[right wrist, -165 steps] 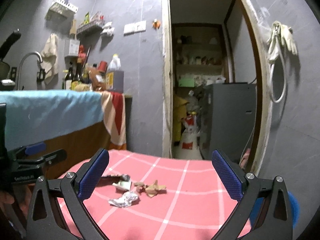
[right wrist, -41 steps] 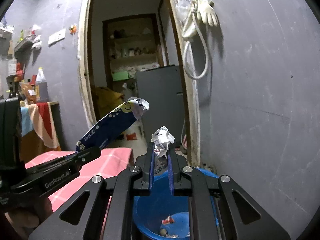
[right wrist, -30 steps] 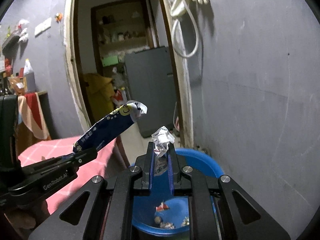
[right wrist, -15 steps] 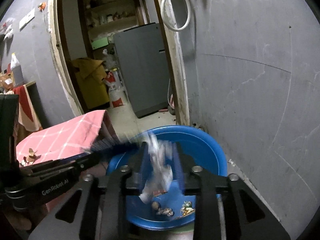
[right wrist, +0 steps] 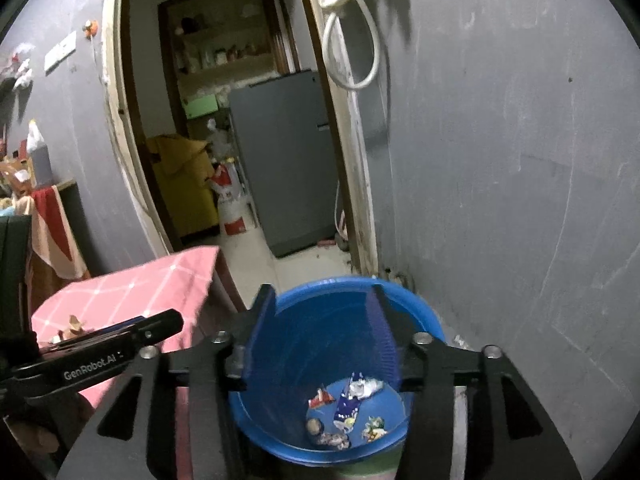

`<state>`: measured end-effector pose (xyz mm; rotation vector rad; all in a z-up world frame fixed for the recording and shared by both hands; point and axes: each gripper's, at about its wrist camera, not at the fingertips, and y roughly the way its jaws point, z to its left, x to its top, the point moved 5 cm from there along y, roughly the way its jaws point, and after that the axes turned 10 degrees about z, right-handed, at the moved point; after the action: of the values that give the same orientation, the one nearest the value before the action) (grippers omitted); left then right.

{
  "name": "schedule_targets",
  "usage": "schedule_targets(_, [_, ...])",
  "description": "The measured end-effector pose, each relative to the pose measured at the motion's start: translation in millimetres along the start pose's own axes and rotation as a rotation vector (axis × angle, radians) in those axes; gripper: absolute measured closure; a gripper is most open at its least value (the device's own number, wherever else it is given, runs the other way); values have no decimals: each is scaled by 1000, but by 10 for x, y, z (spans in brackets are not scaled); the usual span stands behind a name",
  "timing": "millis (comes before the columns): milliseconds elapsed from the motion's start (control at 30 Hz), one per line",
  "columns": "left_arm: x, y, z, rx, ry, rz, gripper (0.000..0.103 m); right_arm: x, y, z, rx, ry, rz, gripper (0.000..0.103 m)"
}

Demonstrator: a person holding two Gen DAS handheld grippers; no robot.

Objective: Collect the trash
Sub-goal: 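Move both open tools back over the remaining scraps on the table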

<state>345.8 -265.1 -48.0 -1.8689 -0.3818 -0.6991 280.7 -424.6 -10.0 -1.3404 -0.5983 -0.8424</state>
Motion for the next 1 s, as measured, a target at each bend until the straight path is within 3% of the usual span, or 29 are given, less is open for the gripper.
schedule_targets(67, [39,-145,70,30,-4,-41,30,45,-67,41,0,-10,-17,48])
schedule_targets(100, [47,-208,101,42,-5,-63,26,68,-111,69,0,-16,-28,35])
schedule_targets(133, [61,-305,145,49,-4,-95,23,85,-144,90,2,-18,-39,28])
schedule_targets(333, [147,-779,338,75,13,-211,22,190,-388,312,31,-45,-111,13])
schedule_targets(400, [137,-930,410,79,14,-241,22,204,-463,386,44,-51,-133,0])
schedule_targets(467, [118,-1108,488,77,8,-275,20,217,-541,470,63,-59,-156,0])
schedule_targets(567, [73,-1355,590,87,-12,-325,3,226,-644,622,84,-82,-180,0])
schedule_targets(733, [0,-1734,726,105,-31,-400,3,250,-788,838,111,-114,-217,0])
schedule_targets(1000, [-125,-2153,877,194,-7,-485,3,247,-1002,1195,158,-174,-286,0])
